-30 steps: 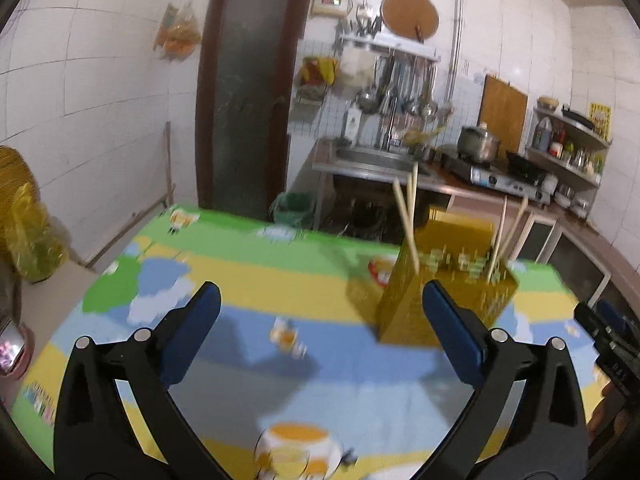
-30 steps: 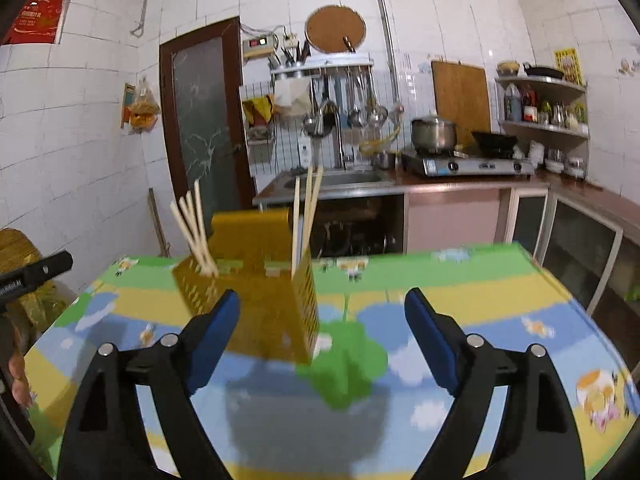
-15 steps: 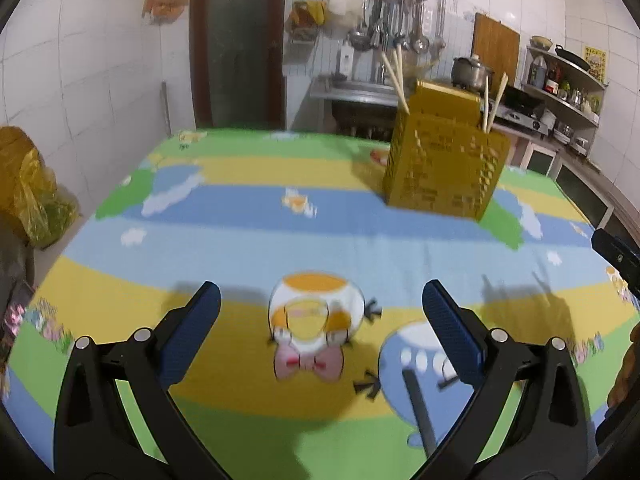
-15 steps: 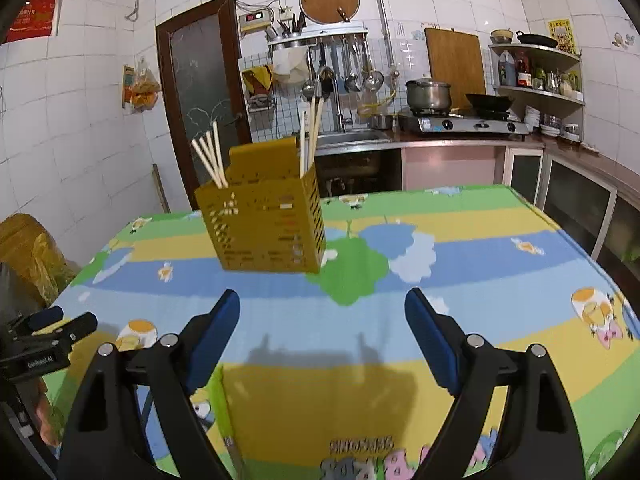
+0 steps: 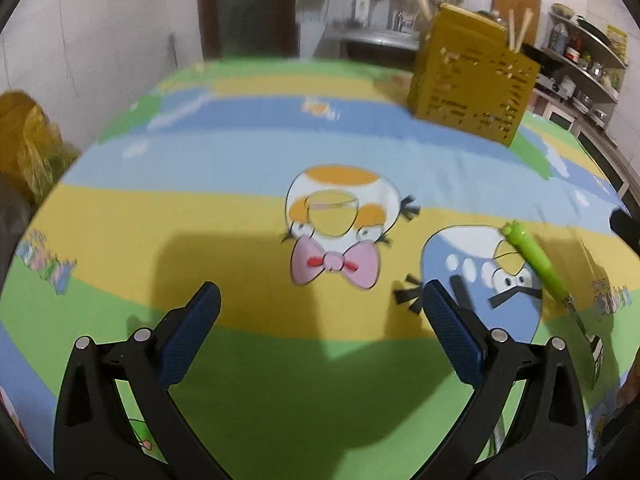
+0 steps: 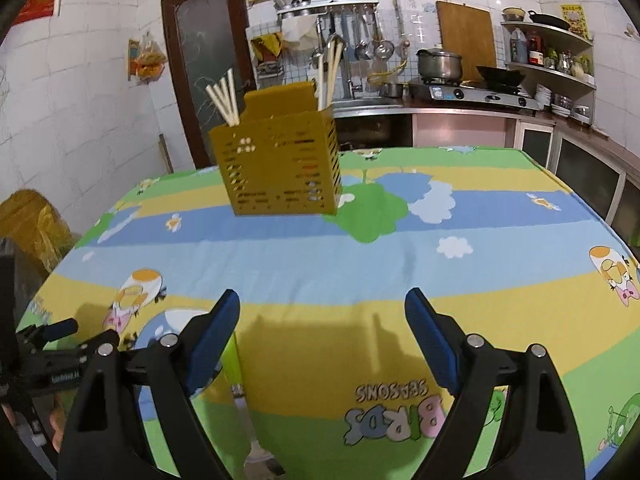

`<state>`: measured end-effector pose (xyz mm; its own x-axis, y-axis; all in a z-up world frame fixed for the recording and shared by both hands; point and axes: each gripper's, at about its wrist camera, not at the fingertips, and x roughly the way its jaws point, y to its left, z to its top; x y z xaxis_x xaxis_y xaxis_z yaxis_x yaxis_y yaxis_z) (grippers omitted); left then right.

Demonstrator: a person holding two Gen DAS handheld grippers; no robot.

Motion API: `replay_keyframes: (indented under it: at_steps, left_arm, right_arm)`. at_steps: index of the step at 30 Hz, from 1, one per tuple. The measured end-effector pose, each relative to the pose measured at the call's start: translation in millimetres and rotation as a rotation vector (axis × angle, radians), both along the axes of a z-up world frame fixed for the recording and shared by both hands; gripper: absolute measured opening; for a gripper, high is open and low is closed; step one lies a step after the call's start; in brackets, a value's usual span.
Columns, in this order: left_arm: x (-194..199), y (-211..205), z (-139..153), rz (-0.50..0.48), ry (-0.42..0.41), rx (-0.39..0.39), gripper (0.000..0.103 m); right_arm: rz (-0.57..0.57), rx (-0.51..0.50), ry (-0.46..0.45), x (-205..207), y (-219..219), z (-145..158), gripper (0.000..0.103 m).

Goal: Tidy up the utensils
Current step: 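Move both open tools down toward the green fork and grey spoon, then close the right tool on the green frog-handled fork while the left tool grasps the grey spoon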

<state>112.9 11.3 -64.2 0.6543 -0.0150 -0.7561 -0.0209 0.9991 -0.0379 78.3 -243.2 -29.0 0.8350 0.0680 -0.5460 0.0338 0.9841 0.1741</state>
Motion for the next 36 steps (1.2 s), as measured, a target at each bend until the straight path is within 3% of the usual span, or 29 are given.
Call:
replay_keyframes:
  at_steps: [5,14,18,21,27,36]
  left_arm:
    - [6.0,-0.5,-9.4,0.014,0.056,0.010,0.098]
    - [7.9,-2.4,-12.6,0.015,0.066,0.027,0.098]
    - [8.5,-2.7,-13.1,0.014,0.070,0.029,0.098]
    - [8.7,-3.6,-13.5,0.013,0.073,0.034,0.098]
    - [9.5,-5.9,-13.7,0.014,0.078,0.047,0.098]
    - [0.5,-22.9,-4.5,0.008,0.056,-0.002,0.098]
  right_arm:
    - [0.062,-0.052,0.061,8.4,17.6,-9.9,0.083]
    - [0.183,-0.170,0.180,34.5,54.5,-21.7,0.082]
    - [0.236,-0.178,0.253,47.2,66.0,-32.0,0.063]
    - [0.257,-0.188,0.265,51.8,72.4,-34.5,0.054]
    - [0.290,-0.158,0.270,49.1,77.1,-32.9,0.017]
    - [0.116,-0.106,0.282,41.9,23.6,-32.1,0.016]
